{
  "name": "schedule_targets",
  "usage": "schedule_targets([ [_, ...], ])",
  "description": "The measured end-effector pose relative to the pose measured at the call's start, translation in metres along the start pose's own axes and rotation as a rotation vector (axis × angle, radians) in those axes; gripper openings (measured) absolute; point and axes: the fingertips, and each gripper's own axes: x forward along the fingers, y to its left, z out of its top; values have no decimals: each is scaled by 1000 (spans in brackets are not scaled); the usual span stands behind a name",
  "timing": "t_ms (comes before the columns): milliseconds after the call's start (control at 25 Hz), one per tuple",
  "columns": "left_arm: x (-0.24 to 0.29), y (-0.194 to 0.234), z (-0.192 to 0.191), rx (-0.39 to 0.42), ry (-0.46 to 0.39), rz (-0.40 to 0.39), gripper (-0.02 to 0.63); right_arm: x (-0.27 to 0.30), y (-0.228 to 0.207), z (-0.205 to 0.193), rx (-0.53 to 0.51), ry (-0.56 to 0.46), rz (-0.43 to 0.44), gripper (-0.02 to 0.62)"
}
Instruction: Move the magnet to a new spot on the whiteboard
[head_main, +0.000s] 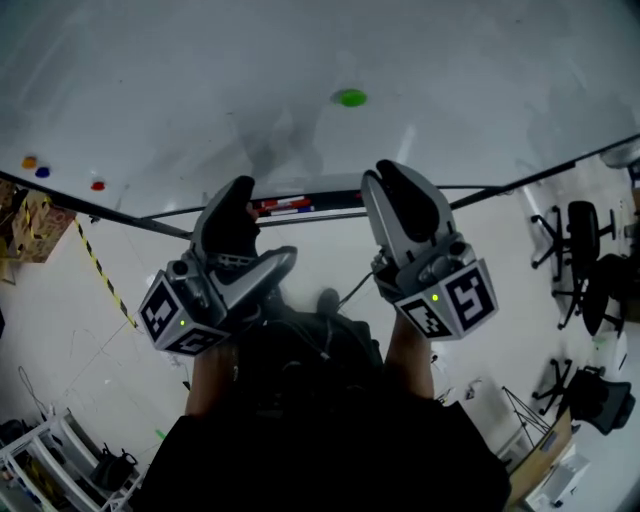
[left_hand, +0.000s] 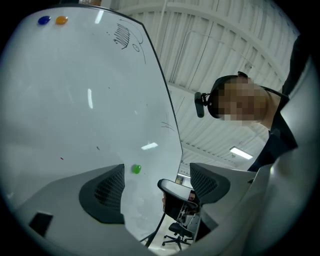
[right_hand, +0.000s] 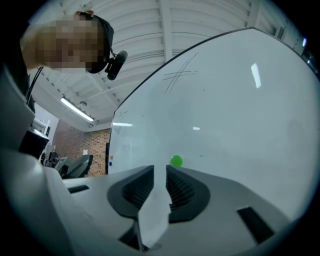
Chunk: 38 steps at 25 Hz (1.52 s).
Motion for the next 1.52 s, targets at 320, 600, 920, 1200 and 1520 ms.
schedule_targets([
  [320, -20, 44, 18, -74, 27, -83, 403, 42, 17, -19, -36, 49, -112, 87],
  [600, -26, 58, 23, -123, 23, -116, 403, 47, 21, -23, -73, 88, -185, 107],
  [920, -18, 60, 32, -74, -14, -79, 403, 52, 13, -13, -88, 71, -146, 107],
  [1200, 4, 55, 25, -23, 0, -45, 403, 46, -14, -4, -68, 37, -120, 107],
  [1520, 19, 60, 19, 2, 31, -15, 403, 48, -28, -3, -58, 21, -102, 107],
])
